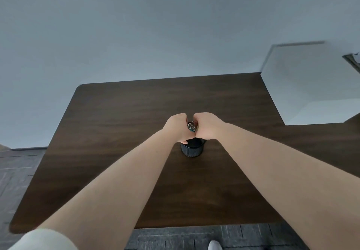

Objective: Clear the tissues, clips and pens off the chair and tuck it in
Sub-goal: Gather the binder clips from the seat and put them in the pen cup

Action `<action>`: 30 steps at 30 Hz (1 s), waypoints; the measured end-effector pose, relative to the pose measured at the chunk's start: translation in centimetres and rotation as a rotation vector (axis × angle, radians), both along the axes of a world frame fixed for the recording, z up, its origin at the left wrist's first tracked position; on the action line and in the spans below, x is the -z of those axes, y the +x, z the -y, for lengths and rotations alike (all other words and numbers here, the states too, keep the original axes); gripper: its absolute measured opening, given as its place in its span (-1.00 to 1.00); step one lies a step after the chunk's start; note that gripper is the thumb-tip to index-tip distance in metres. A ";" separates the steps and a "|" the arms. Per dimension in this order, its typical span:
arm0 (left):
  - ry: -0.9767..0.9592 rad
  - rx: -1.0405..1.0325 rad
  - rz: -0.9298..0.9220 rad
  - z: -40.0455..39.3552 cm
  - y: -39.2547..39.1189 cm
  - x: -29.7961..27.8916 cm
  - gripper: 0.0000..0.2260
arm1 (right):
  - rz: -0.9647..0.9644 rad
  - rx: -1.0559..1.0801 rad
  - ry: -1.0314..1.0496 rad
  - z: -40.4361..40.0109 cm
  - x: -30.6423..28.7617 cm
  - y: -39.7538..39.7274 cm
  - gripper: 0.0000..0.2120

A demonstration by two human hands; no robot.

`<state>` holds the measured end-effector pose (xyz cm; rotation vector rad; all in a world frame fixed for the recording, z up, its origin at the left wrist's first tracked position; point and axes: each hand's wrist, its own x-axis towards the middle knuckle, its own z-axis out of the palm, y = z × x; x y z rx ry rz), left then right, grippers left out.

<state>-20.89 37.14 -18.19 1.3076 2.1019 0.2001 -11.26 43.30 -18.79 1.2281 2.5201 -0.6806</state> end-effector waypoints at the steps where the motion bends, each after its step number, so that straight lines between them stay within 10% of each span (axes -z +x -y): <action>1: -0.017 0.005 -0.011 -0.1 0.1 0.2 -0.72 | 0.012 -0.008 -0.007 -0.1 0.2 0.0 -0.72; 14: -0.046 0.063 -0.088 -0.9 0.3 2.2 -0.71 | -0.068 0.022 -0.058 -0.4 1.3 0.5 -0.42; 30: 0.036 0.115 -0.141 -0.2 -0.1 1.8 -0.49 | -0.154 0.045 0.039 -0.7 1.0 1.3 -0.55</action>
